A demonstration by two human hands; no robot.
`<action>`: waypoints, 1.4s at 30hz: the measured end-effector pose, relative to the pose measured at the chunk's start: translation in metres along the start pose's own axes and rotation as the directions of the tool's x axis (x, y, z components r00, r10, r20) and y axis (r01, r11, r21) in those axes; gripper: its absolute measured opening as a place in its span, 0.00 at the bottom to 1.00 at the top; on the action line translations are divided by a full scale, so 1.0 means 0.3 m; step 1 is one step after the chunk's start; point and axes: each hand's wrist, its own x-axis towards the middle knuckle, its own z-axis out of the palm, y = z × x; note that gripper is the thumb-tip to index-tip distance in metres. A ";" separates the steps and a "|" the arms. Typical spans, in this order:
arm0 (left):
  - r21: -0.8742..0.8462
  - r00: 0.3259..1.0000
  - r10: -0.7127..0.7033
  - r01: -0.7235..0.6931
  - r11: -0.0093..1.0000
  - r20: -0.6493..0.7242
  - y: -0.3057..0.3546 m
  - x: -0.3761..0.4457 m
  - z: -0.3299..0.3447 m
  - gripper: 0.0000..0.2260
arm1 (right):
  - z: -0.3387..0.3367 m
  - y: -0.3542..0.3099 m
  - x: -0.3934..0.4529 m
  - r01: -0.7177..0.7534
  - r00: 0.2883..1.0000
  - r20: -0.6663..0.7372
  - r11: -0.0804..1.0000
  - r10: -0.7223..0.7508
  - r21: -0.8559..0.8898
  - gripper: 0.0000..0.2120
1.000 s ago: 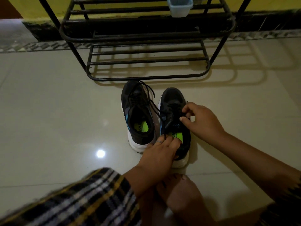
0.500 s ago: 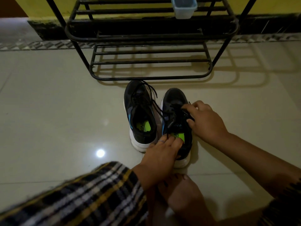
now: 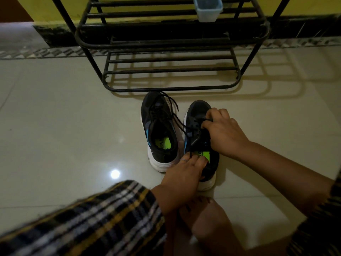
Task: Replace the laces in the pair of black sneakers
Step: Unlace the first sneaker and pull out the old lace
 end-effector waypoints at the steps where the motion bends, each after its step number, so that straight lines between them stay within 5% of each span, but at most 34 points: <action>1: 0.004 1.000 -0.003 0.003 1.000 0.016 0.001 0.000 -0.004 0.16 | -0.002 0.001 0.006 -0.016 1.000 0.025 0.999 0.015 0.048 0.18; 4: 0.000 1.000 0.013 -0.013 1.000 -0.018 0.003 -0.004 -0.005 0.15 | 0.003 0.012 0.014 -0.127 0.990 0.099 0.953 0.104 0.274 0.19; 11: 0.006 0.999 0.014 -0.014 1.000 -0.032 0.003 -0.001 -0.013 0.13 | -0.011 0.024 0.001 -0.321 0.947 0.231 0.657 0.223 0.682 0.14; 13: 0.012 0.997 0.040 -0.039 0.999 -0.073 -0.002 -0.003 -0.008 0.13 | -0.023 0.022 0.007 -0.296 0.955 0.184 0.698 0.232 0.652 0.10; 16: 0.040 0.992 0.078 -0.075 0.996 -0.100 -0.012 -0.002 0.000 0.13 | -0.025 0.023 0.007 -0.186 0.982 0.035 0.925 0.185 0.331 0.13; 19: 0.034 0.991 0.084 -0.081 0.996 -0.108 -0.011 -0.002 0.001 0.13 | -0.001 0.024 -0.006 -0.094 0.995 -0.025 0.990 0.097 0.107 0.15; 25: 0.020 0.990 0.084 -0.083 0.996 -0.114 -0.017 -0.003 0.012 0.16 | 0.022 0.018 -0.011 -0.078 0.989 -0.110 0.975 0.103 0.210 0.09; 27: 0.013 0.991 0.087 -0.086 0.996 -0.106 -0.014 -0.007 0.011 0.15 | -0.005 0.020 0.003 -0.128 0.966 -0.119 0.826 0.230 0.549 0.04; 29: -0.019 0.996 0.061 -0.062 0.998 -0.058 -0.008 -0.009 0.006 0.13 | -0.057 0.011 0.011 -0.223 0.944 0.117 0.335 0.309 0.915 0.03; 30: -0.028 0.998 0.051 -0.052 0.998 -0.040 -0.007 -0.010 0.003 0.13 | -0.073 0.009 0.008 -0.279 0.934 0.228 0.163 0.274 0.946 0.04; 31: -0.027 0.998 0.048 -0.050 0.998 -0.041 -0.006 -0.009 -0.001 0.14 | -0.074 0.013 0.007 -0.308 0.934 0.267 0.158 0.236 0.938 0.07; 33: -0.009 0.996 0.064 -0.064 0.998 -0.069 -0.007 -0.006 -0.004 0.14 | -0.043 0.025 0.007 -0.262 0.959 0.178 0.456 0.220 0.850 0.11; 35: 0.008 0.992 0.082 -0.082 0.997 -0.098 -0.011 -0.004 0.003 0.13 | -0.002 0.032 0.002 -0.193 0.978 0.045 0.789 0.206 0.583 0.13; 36: 0.011 0.991 0.086 -0.085 0.996 -0.104 -0.013 -0.004 0.008 0.13 | 0.018 0.035 -0.001 -0.171 0.984 0.028 0.872 0.178 0.458 0.13; 38: 0.010 0.989 0.092 -0.091 0.996 -0.112 -0.014 -0.006 0.012 0.14 | 0.040 0.032 -0.008 -0.115 0.992 -0.012 0.949 0.123 0.293 0.13; 42: -0.019 0.992 0.072 -0.075 0.997 -0.101 -0.013 -0.006 0.008 0.13 | 0.051 0.019 -0.016 -0.053 0.992 -0.097 0.972 0.077 0.229 0.09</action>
